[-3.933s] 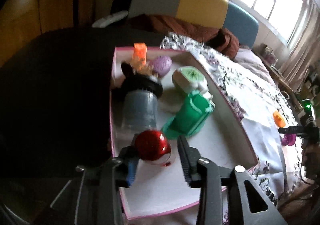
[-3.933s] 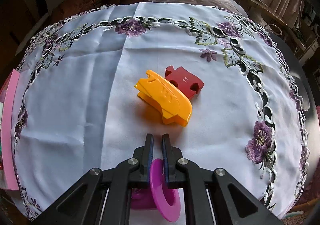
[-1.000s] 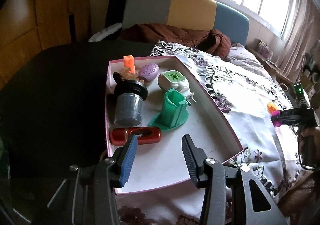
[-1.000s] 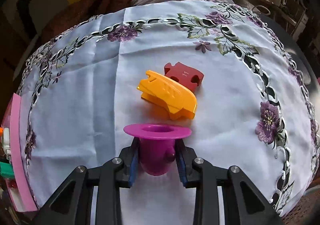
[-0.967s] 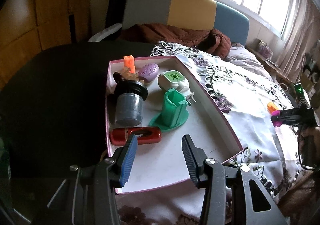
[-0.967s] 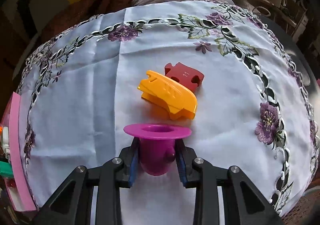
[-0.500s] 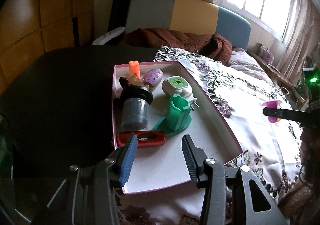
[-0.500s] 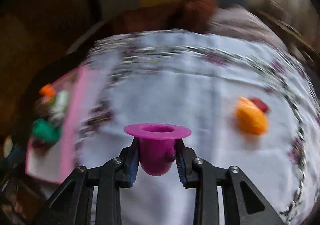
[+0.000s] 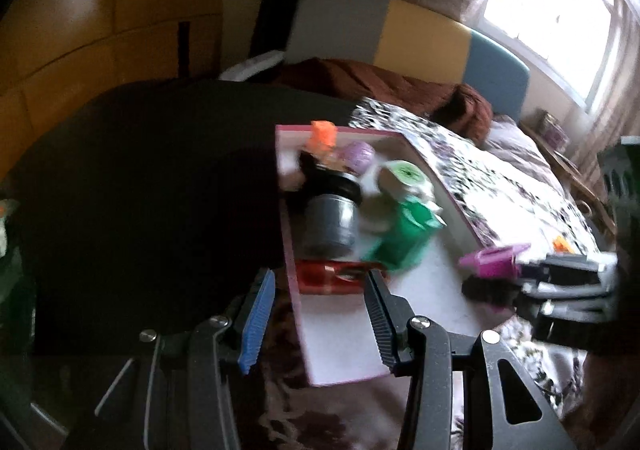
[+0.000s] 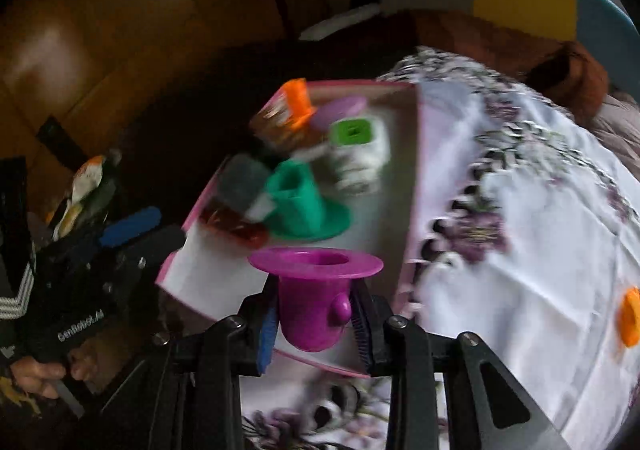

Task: Organize rigid objects
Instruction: 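Carry the magenta piece into the tray and open the right tool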

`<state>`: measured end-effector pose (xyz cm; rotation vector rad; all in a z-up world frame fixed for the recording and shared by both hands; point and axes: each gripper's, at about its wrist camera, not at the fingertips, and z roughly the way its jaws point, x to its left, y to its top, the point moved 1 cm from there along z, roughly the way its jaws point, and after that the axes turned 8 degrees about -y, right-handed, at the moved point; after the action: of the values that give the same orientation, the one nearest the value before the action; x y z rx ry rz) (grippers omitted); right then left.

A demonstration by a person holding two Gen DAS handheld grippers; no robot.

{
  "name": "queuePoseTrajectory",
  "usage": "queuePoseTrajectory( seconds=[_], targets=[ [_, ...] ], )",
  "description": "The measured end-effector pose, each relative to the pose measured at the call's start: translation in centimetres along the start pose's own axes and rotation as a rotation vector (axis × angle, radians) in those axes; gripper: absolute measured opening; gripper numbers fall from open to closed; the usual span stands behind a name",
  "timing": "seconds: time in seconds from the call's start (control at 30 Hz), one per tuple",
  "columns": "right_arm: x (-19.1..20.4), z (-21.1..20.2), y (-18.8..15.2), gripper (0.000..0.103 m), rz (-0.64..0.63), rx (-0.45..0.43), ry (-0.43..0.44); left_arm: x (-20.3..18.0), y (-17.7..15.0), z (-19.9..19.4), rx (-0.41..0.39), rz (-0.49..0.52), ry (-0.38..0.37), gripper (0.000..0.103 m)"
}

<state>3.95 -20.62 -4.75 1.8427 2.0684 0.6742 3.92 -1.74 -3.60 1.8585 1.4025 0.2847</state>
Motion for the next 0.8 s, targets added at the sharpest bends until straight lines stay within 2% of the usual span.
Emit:
queuePoseTrajectory(
  seconds=[0.13, 0.3, 0.43, 0.6, 0.8],
  targets=[
    [2.0, 2.6, 0.5, 0.032, -0.029, 0.049, 0.03, 2.2, 0.7, -0.7, -0.025, -0.046, 0.043, 0.047],
    [3.5, 5.3, 0.6, 0.033, -0.031, 0.098, 0.027, 3.9, 1.0, -1.1, -0.035, -0.074, 0.078, 0.047],
    [3.6, 5.0, 0.5, 0.044, -0.01, 0.1, 0.071, 3.8, 1.0, -1.1, -0.032, -0.067, 0.085, 0.047],
    [3.0, 2.7, 0.4, 0.046, -0.005, 0.036, 0.094, 3.0, 1.3, -1.2, -0.034, -0.045, 0.073, 0.047],
    [0.5, -0.9, 0.8, 0.046, 0.049, -0.064, 0.097, 1.4, 2.0, -2.1, -0.057, 0.002, 0.059, 0.047]
  ],
)
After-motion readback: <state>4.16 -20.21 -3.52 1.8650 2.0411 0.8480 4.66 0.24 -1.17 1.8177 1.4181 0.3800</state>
